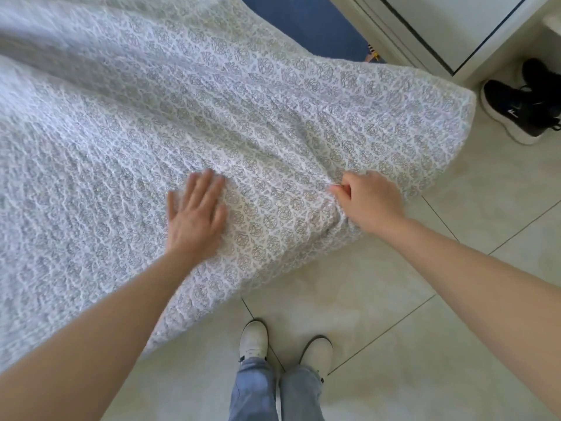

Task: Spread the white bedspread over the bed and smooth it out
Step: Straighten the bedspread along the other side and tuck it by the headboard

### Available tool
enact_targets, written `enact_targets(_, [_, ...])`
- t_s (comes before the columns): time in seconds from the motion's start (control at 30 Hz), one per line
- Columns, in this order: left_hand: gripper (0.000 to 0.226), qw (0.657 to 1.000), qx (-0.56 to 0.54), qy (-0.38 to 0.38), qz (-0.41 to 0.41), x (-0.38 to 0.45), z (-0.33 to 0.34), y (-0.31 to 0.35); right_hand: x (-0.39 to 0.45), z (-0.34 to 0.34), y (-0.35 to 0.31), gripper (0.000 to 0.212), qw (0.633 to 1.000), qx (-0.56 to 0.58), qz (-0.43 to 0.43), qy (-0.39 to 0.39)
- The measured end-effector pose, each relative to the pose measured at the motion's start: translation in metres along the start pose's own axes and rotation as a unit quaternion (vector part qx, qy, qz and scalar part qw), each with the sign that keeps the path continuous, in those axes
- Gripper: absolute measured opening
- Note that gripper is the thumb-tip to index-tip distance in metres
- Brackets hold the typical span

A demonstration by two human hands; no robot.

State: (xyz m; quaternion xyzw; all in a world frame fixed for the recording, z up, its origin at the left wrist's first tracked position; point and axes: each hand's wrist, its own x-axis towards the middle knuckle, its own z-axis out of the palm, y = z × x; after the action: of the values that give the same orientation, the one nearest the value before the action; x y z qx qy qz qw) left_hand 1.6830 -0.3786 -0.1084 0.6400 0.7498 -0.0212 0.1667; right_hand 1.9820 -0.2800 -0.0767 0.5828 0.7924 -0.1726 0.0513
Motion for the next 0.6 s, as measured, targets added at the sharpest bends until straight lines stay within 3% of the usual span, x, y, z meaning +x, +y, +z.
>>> enact_targets(0.1, [0.059,0.993,-0.03,0.026,-0.108,0.062,-0.02,-0.021,0.0,-0.002,0.006,0.053,0.999,0.041,0.02,-0.028])
enact_targets(0.23, [0.06,0.985,-0.042,0.015,-0.166,0.112,-0.023,-0.008,-0.005,-0.001,0.015,0.064,0.985,0.166,0.029,-0.026])
enact_targets(0.33, [0.057,0.993,-0.008,0.037,-0.113,0.099,-0.012,0.041,-0.001,-0.006,0.016,0.039,0.976,0.216,0.041,0.002])
enact_targets(0.4, [0.063,0.999,0.002,0.024,-0.044,0.077,0.0,0.082,0.0,-0.008,0.023,0.017,0.973,0.206,0.081,0.07])
enact_targets(0.43, [0.067,1.0,0.009,0.017,-0.019,0.064,0.008,0.1,-0.002,-0.007,0.028,0.016,0.967,0.195,0.117,0.114])
enact_targets(0.5, [0.073,0.999,0.026,0.003,0.025,0.04,0.02,0.127,-0.007,-0.005,0.044,0.042,0.93,0.211,0.256,0.158])
enact_targets(0.57, [0.075,0.997,0.044,-0.006,0.056,0.027,0.027,0.139,-0.007,0.001,0.061,0.09,0.845,0.301,0.432,0.092])
enact_targets(0.6, [0.076,0.997,0.05,-0.007,0.062,0.024,0.029,0.14,-0.007,0.004,0.062,0.101,0.807,0.354,0.47,0.044])
